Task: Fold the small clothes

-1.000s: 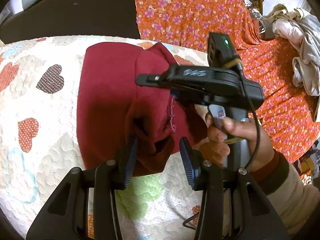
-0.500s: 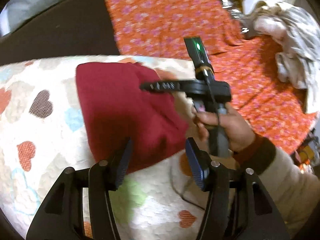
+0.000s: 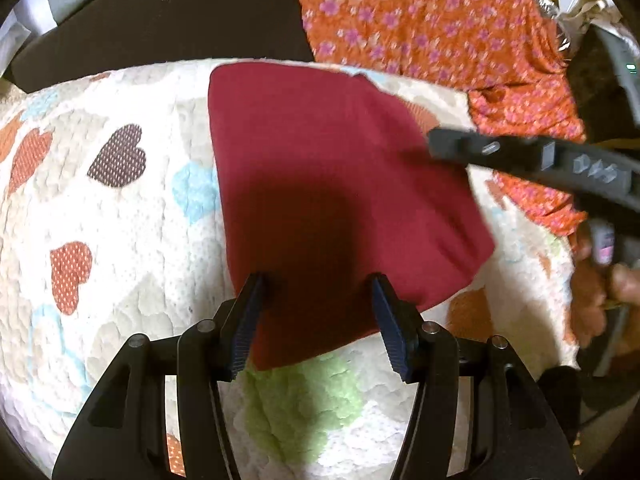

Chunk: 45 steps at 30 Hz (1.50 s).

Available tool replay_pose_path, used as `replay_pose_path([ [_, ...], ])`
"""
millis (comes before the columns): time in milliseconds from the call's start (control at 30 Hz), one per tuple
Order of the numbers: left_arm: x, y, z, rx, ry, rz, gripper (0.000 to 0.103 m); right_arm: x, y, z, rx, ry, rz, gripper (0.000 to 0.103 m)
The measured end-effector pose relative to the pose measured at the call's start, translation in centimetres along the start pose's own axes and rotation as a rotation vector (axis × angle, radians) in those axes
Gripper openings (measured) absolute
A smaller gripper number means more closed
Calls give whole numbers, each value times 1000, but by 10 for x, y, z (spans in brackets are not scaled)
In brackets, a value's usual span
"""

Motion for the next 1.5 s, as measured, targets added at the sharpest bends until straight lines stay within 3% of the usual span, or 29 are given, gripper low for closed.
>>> replay_pose_path([
  [133,3,5,-3,26,-5,4,59,-8,6,-22,146,-67,-30,20],
  [333,7,9,-8,65,-22,6,63,10,21,-20,198,-186,8,20],
  [467,8,11,-4,50,-8,18,63,-11,27,-39,264,-183,-48,18],
  [533,9,10,-4,41,-6,21,63,-20,28,-43,263,-138,-67,20],
  [567,9,11,-4,42,-7,21,63,-22,30,-43,254,-117,-64,29],
  [633,9,12,-5,47,-13,21,64,-22,35,-37,233,-124,-40,37],
  [767,10,12,-5,47,-18,17,64,-5,38,-31,210,-101,-2,37],
  [867,11,14,-4,50,-22,17,66,7,38,-30,256,-135,-1,37],
  [900,11,14,-5,52,-25,18,66,10,38,-26,234,-132,4,37],
  [967,10,14,-5,49,-23,19,66,7,38,-17,133,-68,-4,17],
  [1033,10,14,-4,40,-17,24,66,-7,36,-15,77,-41,-31,14],
  [1133,11,14,-2,26,-8,33,66,-29,38,-25,77,-28,-56,14],
  [1267,14,17,-2,37,-33,43,66,-1,68,-44,127,13,20,14],
  [1367,7,16,0,26,-31,53,66,-8,68,-50,194,-16,-2,14],
  [1500,-17,-1,-2,35,-40,-37,66,-41,49,-46,218,-22,-66,15],
])
Point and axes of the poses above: each gripper's, at about its wrist camera, not at the fingertips, and x roughly the way its jaws point, z to its left, y to its underside, the point moved 5 cm from there along x, roughly the way its jaws point, and after that the axes turned 8 degrees about -z, right-handed, at the moved point
